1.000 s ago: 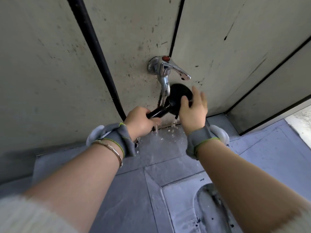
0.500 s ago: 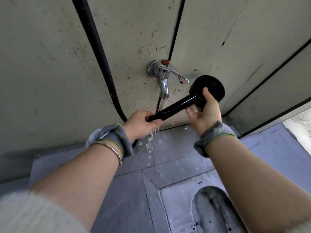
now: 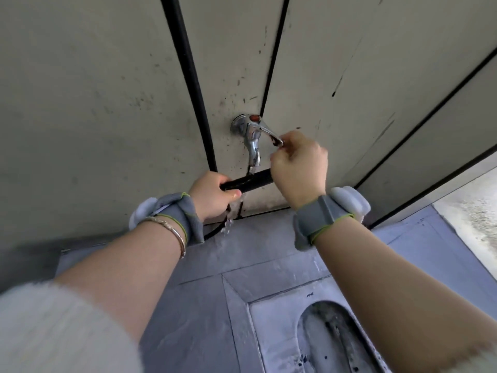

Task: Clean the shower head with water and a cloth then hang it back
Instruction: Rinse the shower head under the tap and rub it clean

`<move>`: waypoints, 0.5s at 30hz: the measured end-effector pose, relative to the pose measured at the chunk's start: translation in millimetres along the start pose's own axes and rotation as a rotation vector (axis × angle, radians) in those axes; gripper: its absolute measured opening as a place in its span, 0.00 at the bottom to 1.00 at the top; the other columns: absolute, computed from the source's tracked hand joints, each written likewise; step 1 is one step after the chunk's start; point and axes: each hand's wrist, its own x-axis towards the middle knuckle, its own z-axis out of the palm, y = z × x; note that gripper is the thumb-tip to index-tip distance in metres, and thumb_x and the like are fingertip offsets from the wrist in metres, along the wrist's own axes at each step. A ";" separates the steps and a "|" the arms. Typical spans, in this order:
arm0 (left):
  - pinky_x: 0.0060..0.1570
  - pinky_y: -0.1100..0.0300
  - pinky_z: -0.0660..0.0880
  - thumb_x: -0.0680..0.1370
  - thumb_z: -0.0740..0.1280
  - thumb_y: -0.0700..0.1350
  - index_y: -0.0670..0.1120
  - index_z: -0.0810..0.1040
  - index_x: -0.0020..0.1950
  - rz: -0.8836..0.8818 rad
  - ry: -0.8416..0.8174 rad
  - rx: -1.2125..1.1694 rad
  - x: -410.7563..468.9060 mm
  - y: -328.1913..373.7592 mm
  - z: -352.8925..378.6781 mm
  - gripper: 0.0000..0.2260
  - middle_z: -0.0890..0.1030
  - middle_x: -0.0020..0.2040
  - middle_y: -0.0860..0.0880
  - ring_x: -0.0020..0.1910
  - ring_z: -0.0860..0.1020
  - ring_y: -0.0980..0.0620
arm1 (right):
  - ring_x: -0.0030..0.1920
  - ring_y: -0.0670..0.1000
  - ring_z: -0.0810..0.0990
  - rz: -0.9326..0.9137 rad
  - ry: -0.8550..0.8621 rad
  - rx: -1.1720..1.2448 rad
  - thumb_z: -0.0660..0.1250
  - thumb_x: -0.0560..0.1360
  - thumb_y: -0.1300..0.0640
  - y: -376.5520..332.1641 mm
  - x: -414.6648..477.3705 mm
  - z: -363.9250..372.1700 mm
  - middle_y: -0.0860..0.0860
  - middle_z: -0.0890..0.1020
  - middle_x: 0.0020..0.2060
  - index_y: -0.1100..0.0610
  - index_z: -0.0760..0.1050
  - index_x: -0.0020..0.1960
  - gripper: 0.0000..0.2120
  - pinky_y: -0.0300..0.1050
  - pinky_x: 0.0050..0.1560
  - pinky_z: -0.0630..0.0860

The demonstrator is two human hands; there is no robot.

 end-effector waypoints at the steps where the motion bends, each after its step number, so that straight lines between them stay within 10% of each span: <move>1: 0.41 0.59 0.67 0.75 0.66 0.43 0.38 0.80 0.50 -0.005 0.001 0.027 -6.5 1.2 -4.5 0.10 0.78 0.41 0.42 0.41 0.74 0.47 | 0.35 0.61 0.75 0.024 -0.003 -0.027 0.60 0.68 0.64 -6.7 -2.5 -0.6 0.56 0.77 0.31 0.59 0.78 0.45 0.10 0.48 0.35 0.72; 7: 0.48 0.56 0.72 0.75 0.65 0.45 0.40 0.78 0.55 -0.077 -0.019 0.242 -43.6 -9.3 -24.9 0.12 0.81 0.51 0.39 0.51 0.78 0.40 | 0.50 0.59 0.79 0.214 -0.171 0.201 0.61 0.69 0.64 -10.4 -37.7 5.6 0.55 0.83 0.45 0.54 0.79 0.53 0.16 0.47 0.49 0.76; 11: 0.43 0.59 0.69 0.74 0.68 0.46 0.45 0.80 0.51 -0.088 -0.010 0.383 -78.7 -18.0 -63.4 0.09 0.82 0.48 0.42 0.48 0.79 0.41 | 0.70 0.56 0.61 -0.239 -0.751 -0.331 0.64 0.67 0.57 -9.4 -74.6 27.7 0.53 0.70 0.67 0.51 0.63 0.69 0.31 0.58 0.71 0.53; 15: 0.48 0.53 0.74 0.73 0.69 0.45 0.46 0.79 0.48 -0.115 0.048 0.448 -113.3 -39.1 -109.9 0.06 0.81 0.45 0.44 0.48 0.79 0.40 | 0.64 0.56 0.70 -0.324 -0.895 -0.471 0.59 0.73 0.59 -46.2 -86.4 53.9 0.53 0.76 0.58 0.53 0.68 0.61 0.17 0.65 0.68 0.55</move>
